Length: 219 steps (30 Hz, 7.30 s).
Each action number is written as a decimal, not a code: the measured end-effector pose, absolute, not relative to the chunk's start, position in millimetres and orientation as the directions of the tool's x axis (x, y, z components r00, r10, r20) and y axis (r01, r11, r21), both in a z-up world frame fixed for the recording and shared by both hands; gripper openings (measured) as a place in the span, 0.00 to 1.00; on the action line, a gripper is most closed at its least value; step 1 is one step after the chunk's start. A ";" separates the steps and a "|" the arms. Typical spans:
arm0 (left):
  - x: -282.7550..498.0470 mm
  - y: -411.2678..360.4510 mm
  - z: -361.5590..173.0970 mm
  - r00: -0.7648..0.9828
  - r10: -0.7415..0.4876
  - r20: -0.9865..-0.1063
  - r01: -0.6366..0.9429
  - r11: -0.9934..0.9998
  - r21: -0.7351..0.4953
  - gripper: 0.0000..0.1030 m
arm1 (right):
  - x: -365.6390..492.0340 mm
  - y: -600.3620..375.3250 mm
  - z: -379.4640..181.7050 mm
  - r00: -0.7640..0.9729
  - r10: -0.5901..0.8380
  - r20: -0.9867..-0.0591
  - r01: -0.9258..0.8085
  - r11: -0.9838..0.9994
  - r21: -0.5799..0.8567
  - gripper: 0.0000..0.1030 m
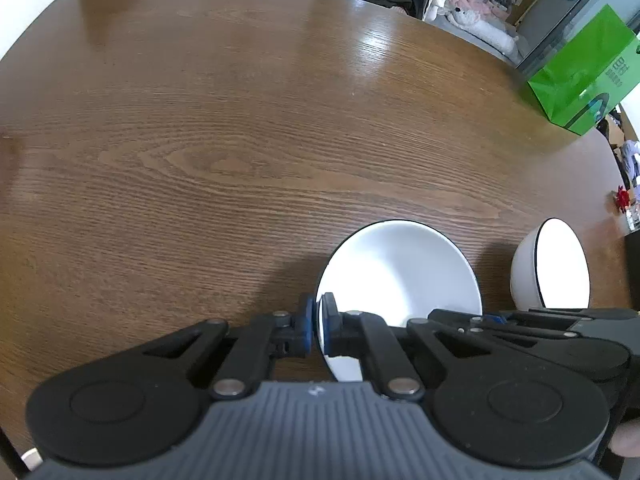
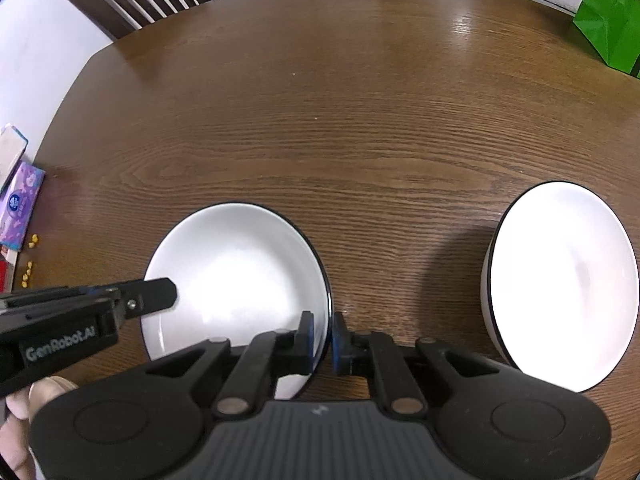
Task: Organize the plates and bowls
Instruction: 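Lift the white bowl off the table with both grippers, then carry the held white bowl toward the blue bowl with both grippers, then lower the held white bowl into the blue bowl with both grippers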
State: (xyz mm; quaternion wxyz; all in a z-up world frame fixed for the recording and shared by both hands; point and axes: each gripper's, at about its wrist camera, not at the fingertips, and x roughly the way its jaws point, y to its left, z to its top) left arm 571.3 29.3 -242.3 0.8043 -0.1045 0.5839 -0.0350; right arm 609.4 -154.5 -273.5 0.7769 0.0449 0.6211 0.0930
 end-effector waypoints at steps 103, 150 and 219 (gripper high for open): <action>376.9 -43.2 -130.6 0.490 -0.184 -0.852 0.121 0.982 -0.142 0.06 | 409.5 -214.0 -167.5 0.425 0.164 -0.890 0.025 0.981 0.193 0.08; 309.2 -149.5 -130.6 0.453 -0.272 -0.849 0.300 0.943 -0.141 0.06 | 298.4 -313.1 -167.8 0.461 0.079 -0.884 0.201 0.961 0.190 0.08; 373.6 -205.6 -233.7 0.232 -0.199 -0.952 0.374 0.922 -0.102 0.06 | 358.5 -349.6 -259.9 0.251 0.028 -0.968 0.213 0.974 0.084 0.09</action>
